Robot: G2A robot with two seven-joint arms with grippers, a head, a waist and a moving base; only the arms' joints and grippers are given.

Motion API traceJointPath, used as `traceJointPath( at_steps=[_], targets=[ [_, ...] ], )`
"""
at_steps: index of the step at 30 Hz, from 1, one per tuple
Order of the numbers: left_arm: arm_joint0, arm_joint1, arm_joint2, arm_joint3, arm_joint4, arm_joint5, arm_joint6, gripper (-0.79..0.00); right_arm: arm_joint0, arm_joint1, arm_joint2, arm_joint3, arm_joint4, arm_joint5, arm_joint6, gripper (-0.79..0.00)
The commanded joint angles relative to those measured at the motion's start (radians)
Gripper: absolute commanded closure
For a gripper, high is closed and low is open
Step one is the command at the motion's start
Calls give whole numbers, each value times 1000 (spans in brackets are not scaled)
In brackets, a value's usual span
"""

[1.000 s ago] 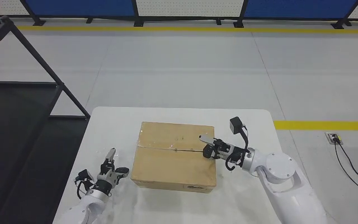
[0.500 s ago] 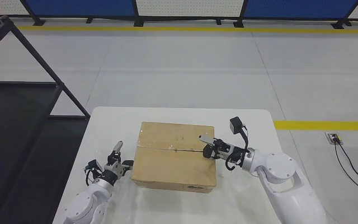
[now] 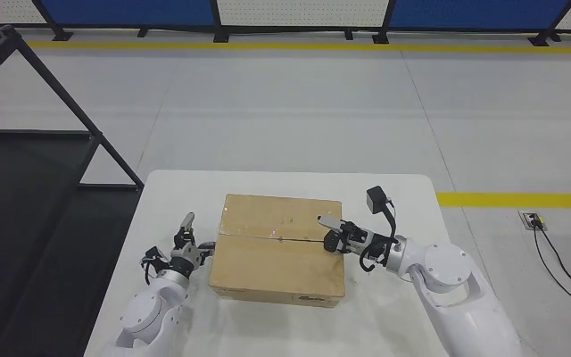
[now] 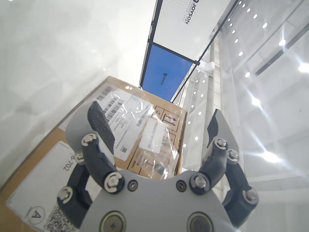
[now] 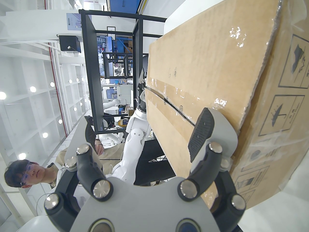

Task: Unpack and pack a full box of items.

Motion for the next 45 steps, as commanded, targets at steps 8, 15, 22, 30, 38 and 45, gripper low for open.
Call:
traceJointPath(
  at_steps=[8,15,22,30,38,45],
  targets=[
    [10,-15,0,-1,18,-101,64,-785,0,0,0,0,0,0,0,-785],
    [55,-18,-26,-15,56,-133,88,-785,0,0,0,0,0,0,0,-785],
    [103,-16,-73,-37,43,-106,57,-785,0,0,0,0,0,0,0,-785],
    [83,-23,-45,-27,62,-62,-4,-785,0,0,0,0,0,0,0,-785],
    [20,-35,-6,6,51,-28,-37,-785,0,0,0,0,0,0,0,-785],
    [-5,-45,-6,17,39,-47,-6,-785,0,0,0,0,0,0,0,-785]
  ],
)
